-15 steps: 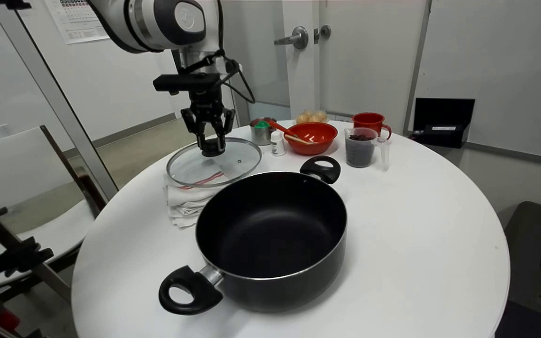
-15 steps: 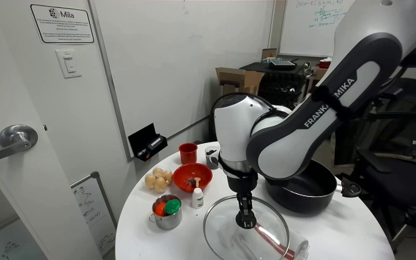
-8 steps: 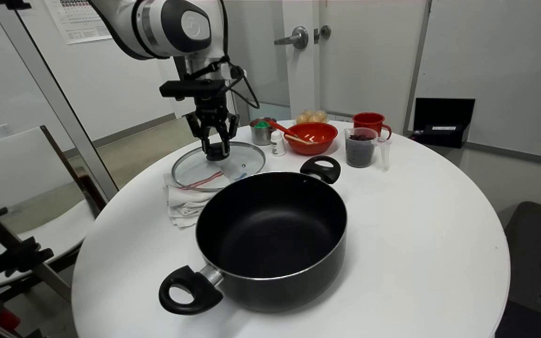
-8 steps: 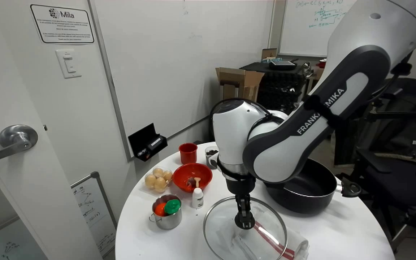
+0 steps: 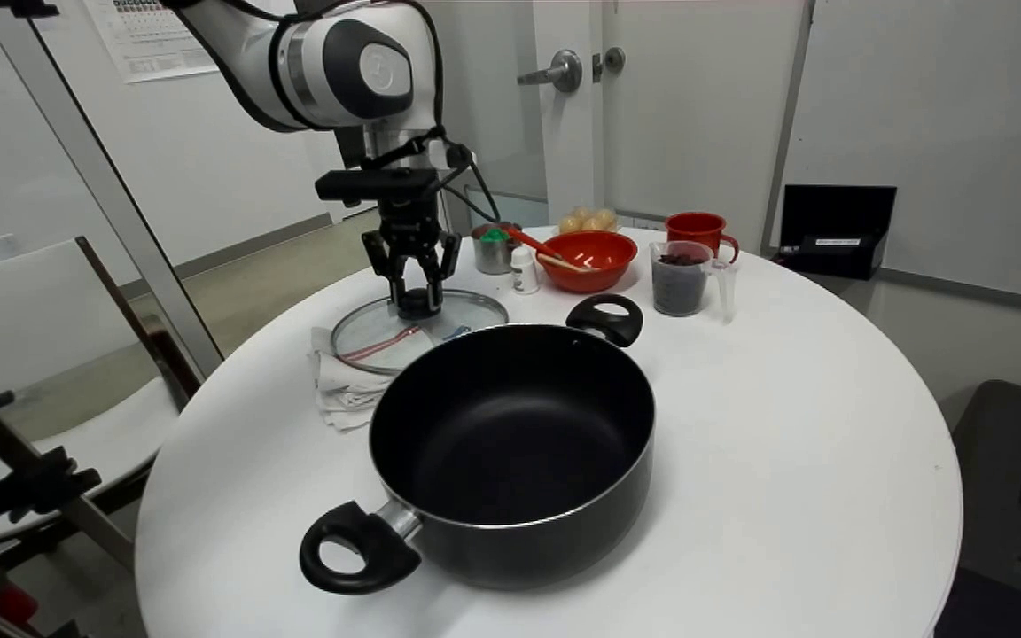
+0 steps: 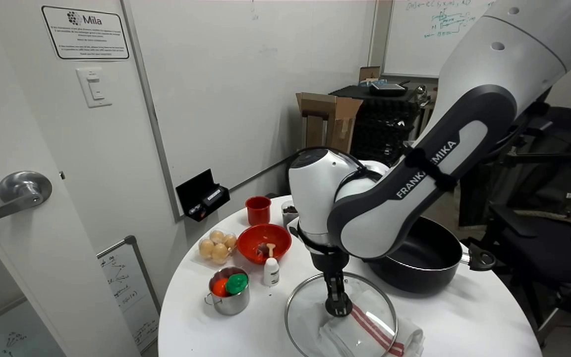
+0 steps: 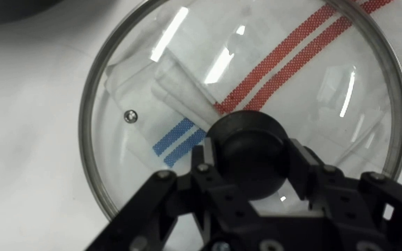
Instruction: Take the lid off the pot
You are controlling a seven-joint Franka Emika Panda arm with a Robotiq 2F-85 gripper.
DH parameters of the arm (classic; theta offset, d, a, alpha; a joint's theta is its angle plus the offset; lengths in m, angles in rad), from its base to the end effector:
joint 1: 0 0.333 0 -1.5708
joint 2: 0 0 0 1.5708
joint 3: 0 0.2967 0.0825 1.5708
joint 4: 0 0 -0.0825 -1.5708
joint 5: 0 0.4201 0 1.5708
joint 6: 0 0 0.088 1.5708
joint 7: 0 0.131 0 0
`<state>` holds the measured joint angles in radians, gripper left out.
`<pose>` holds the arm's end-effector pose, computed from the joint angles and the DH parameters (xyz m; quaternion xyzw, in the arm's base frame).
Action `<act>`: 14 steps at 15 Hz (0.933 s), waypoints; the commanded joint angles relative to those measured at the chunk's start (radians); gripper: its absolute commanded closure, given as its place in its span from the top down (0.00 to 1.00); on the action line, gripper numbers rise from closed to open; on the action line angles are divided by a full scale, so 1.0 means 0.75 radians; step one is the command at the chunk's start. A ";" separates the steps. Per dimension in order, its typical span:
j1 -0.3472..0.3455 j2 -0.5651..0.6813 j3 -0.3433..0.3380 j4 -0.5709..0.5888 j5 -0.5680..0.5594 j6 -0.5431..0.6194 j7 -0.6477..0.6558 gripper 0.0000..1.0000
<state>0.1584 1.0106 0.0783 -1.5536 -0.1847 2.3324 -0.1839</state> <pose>0.6336 0.1468 -0.0323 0.9581 0.2623 -0.1118 0.0271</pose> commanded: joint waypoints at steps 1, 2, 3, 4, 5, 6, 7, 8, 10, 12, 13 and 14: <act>0.025 0.031 -0.017 0.084 -0.015 -0.076 0.017 0.25; 0.025 0.035 -0.016 0.092 -0.014 -0.084 0.016 0.25; 0.023 0.038 -0.014 0.098 -0.012 -0.093 0.014 0.25; 0.022 0.037 -0.013 0.098 -0.011 -0.097 0.012 0.25; 0.020 0.036 -0.012 0.100 -0.010 -0.101 0.012 0.38; 0.019 0.035 -0.012 0.101 -0.009 -0.103 0.012 0.46; 0.018 0.035 -0.011 0.102 -0.007 -0.105 0.012 0.56; 0.017 0.034 -0.011 0.101 -0.007 -0.103 0.012 0.76; 0.016 0.028 -0.010 0.098 -0.006 -0.098 0.012 0.89; 0.013 0.015 -0.007 0.091 -0.004 -0.091 0.011 0.99; 0.009 0.004 -0.003 0.080 -0.001 -0.088 0.008 1.00; 0.006 -0.017 -0.001 0.056 0.001 -0.079 0.009 1.00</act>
<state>0.1629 1.0245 0.0767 -1.5015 -0.1848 2.2924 -0.1835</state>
